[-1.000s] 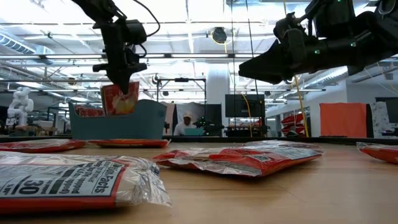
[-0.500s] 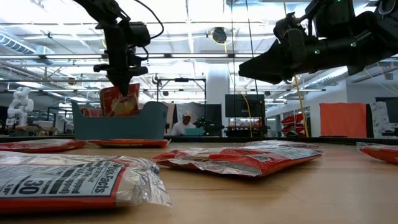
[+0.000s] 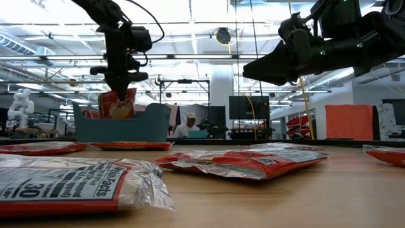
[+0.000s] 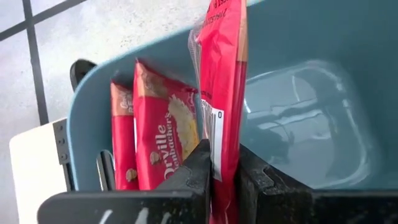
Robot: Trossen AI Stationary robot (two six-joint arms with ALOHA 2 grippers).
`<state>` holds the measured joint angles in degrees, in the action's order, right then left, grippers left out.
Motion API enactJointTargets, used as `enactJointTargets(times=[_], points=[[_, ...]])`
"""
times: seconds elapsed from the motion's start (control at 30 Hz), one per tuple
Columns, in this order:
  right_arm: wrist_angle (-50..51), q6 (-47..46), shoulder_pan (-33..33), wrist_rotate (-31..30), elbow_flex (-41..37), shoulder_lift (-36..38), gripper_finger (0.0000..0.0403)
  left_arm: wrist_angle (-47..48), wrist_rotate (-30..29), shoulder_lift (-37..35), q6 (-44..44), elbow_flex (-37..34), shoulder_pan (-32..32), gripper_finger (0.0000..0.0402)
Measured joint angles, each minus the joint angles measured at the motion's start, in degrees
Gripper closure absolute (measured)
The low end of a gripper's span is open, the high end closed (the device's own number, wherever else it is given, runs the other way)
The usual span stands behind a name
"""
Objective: Sort popcorn bags into baskets
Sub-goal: Put the red popcorn bag into the blue bin, then adjust the blue bin
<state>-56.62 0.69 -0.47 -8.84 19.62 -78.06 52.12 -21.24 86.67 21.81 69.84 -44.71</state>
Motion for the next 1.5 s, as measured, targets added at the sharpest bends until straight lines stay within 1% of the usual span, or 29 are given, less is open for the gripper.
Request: enactJointTargets(times=[0.2,0.37,0.6,0.9,1.03,1.13,1.2,1.27,1.33,1.37,1.5], points=[[-0.1,0.1,0.3,0.0,0.0,0.0,0.0195,-2.7,-0.5,0.1,0.7,-4.1,0.0,0.0364],[-0.1,0.0,0.3,0.0,0.0,0.0,0.0195,-5.0,-4.8,0.1,-0.9,-6.6,-0.3,0.0357],[-0.1,0.1,0.3,0.0,0.0,0.0,0.0195,-10.1,-6.4,0.1,-1.1,-10.4,-0.3,0.0309],[-0.1,0.6,0.3,0.0,0.0,0.0,0.0195,-10.5,-10.2,-0.2,-2.8,-11.7,-0.1,0.0244],[-0.1,0.6,0.3,0.0,0.0,0.0,0.0195,-10.2,-11.4,-0.8,-4.1,-10.4,1.0,0.0229],[-0.1,0.5,0.3,-0.1,0.0,0.0,0.0195,-10.5,-11.4,-1.3,-4.9,-9.4,2.8,0.0228],[-0.1,0.4,0.3,-0.1,0.0,0.0,0.0195,-12.0,-9.9,-1.3,-6.1,-9.1,4.5,0.0231],[-0.1,0.4,0.3,-0.2,0.0,0.0,0.0195,-14.7,-5.3,-1.3,-7.4,-9.1,5.9,0.0239],[-0.1,0.5,0.3,-0.2,0.0,0.0,0.0195,-20.1,0.0,-1.0,-9.8,-9.5,7.2,0.0252],[-0.1,0.4,0.2,-0.3,0.0,0.0,0.0195,-22.1,1.5,-0.4,-11.0,-9.6,7.8,0.0259],[-0.3,0.1,0.2,-0.3,0.0,0.0,0.0195,-24.4,2.9,3.1,-11.2,-9.7,8.3,0.0297]])
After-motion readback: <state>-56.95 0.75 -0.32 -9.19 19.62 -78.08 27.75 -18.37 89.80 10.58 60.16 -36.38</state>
